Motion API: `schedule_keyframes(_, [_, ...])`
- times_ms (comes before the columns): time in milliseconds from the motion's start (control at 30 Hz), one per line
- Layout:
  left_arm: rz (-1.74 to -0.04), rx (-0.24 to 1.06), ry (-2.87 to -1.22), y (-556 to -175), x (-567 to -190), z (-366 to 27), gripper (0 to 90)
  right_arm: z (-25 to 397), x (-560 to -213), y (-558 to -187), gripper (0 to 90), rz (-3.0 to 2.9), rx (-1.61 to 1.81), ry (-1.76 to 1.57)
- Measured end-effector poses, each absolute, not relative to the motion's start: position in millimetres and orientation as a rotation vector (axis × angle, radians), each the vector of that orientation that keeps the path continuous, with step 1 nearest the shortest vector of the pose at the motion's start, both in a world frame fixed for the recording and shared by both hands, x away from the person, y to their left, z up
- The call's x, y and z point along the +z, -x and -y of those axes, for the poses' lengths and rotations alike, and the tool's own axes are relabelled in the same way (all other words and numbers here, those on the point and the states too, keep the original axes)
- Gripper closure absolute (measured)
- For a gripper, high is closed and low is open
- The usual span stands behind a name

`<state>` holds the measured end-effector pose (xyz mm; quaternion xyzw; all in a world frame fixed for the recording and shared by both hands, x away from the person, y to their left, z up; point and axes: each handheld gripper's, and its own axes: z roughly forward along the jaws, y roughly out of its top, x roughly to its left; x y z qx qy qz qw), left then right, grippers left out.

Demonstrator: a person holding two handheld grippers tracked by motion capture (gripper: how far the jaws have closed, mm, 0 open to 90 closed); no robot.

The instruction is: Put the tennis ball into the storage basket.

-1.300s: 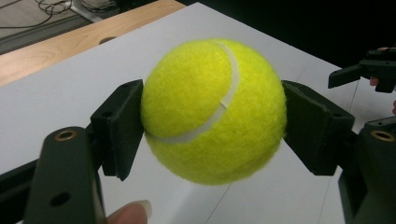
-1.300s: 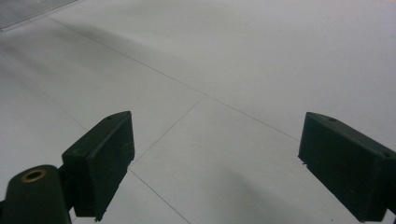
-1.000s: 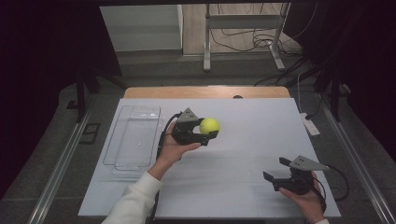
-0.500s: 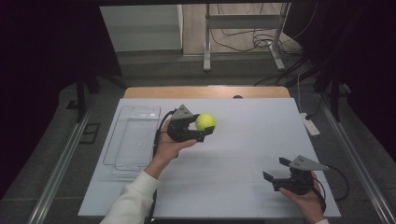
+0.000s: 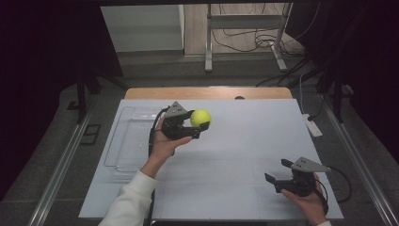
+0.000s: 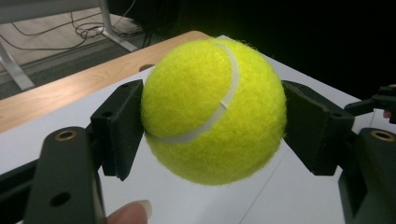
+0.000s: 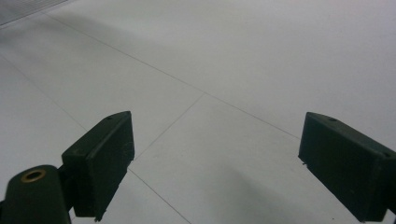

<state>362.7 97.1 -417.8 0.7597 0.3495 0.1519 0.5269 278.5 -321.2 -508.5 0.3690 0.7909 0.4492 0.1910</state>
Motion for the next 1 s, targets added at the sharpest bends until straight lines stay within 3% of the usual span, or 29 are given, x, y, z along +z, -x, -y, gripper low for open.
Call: schedule_keyframes(1000, [-0.939, 0.46, -1.739, -370, -409, -138, 27.6, 321, -508, -278, 10.8, -2.22, 1.26, -1.032])
